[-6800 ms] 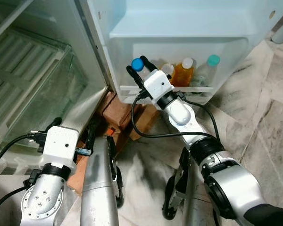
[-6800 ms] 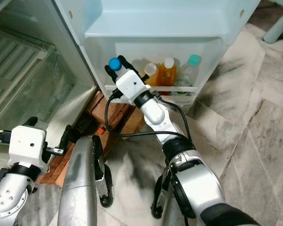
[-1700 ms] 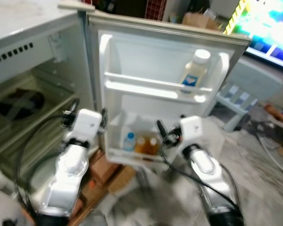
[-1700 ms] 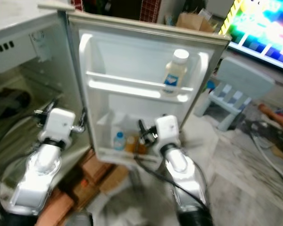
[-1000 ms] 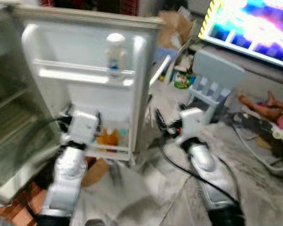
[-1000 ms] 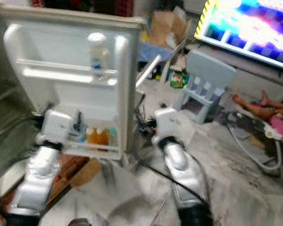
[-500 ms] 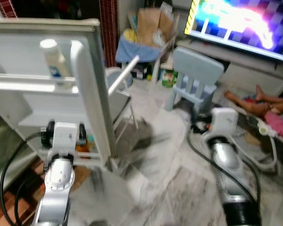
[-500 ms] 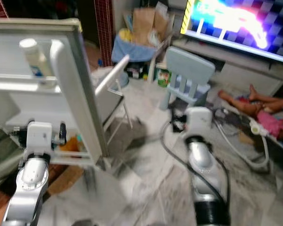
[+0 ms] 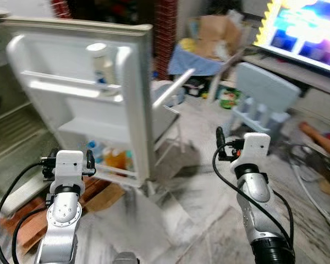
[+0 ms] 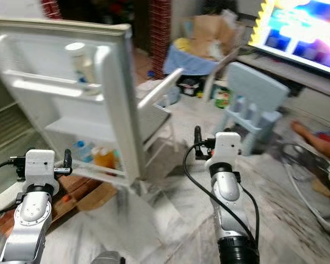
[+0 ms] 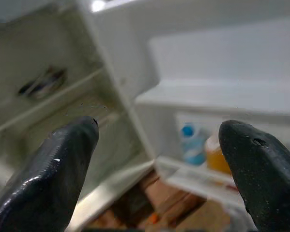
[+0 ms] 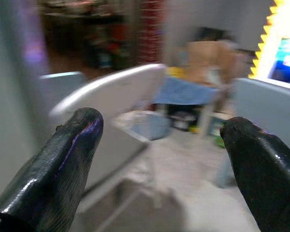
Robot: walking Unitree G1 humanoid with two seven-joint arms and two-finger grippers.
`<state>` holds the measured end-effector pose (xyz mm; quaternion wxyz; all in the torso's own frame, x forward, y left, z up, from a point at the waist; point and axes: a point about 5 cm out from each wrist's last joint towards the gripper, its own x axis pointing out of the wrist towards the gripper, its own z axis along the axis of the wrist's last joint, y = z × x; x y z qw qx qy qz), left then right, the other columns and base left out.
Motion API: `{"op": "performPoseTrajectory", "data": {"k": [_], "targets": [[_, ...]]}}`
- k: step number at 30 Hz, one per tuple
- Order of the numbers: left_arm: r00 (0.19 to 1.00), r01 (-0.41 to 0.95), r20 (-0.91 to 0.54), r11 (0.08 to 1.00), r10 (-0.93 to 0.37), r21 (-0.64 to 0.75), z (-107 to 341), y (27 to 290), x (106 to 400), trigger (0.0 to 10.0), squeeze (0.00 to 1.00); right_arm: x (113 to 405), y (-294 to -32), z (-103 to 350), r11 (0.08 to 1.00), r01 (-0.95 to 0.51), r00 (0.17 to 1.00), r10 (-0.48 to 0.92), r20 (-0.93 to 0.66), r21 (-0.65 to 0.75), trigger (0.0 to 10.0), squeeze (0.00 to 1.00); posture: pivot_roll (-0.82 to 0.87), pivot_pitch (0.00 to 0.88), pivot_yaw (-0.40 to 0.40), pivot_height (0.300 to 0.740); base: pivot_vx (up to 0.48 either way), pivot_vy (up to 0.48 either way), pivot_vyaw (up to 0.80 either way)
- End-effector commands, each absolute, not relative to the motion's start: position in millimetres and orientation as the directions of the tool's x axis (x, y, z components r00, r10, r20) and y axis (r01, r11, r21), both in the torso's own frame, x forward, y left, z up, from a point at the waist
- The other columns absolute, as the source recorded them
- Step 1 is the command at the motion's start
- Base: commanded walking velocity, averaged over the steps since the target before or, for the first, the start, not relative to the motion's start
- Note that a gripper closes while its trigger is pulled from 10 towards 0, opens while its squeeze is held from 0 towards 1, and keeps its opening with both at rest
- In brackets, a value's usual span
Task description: Restocking fridge
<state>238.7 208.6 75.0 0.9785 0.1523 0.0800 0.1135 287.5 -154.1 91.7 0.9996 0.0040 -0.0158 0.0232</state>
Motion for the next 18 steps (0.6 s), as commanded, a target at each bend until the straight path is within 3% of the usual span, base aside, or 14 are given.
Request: {"op": "performPoseTrajectory", "data": {"k": [1, 12, 18], "targets": [[0.959, -0.206, -0.127, 0.928, 0.255, 0.31, 75.0, 206.6, 241.4, 10.0, 0.0, 291.6, -151.5, 96.2, 0.998, -0.069, 0.996, 0.069, 0.049, -0.001, 10.0, 0.0, 0.12, 0.0, -0.031, 0.74, 0.0, 0.0, 0.8], [0.967, -0.212, -0.072, 0.926, 0.246, 0.313, 88.1, 204.4, 250.3, 10.0, 0.0, 311.5, -141.2, 111.6, 0.991, -0.13, 0.986, 0.132, 0.101, -0.022, 10.0, 0.0, 0.16, 0.0, -0.069, 0.74, 0.0, 0.0, 0.76], [0.971, -0.196, -0.075, 0.935, 0.227, 0.296, 85.6, 193.7, 252.1, 10.0, 0.0, 313.4, -137.7, 109.0, 0.987, -0.159, 0.983, 0.16, 0.086, -0.018, 10.0, 0.0, 0.15, 0.0, -0.07, 0.74, 0.0, -0.399, 0.32]]}}
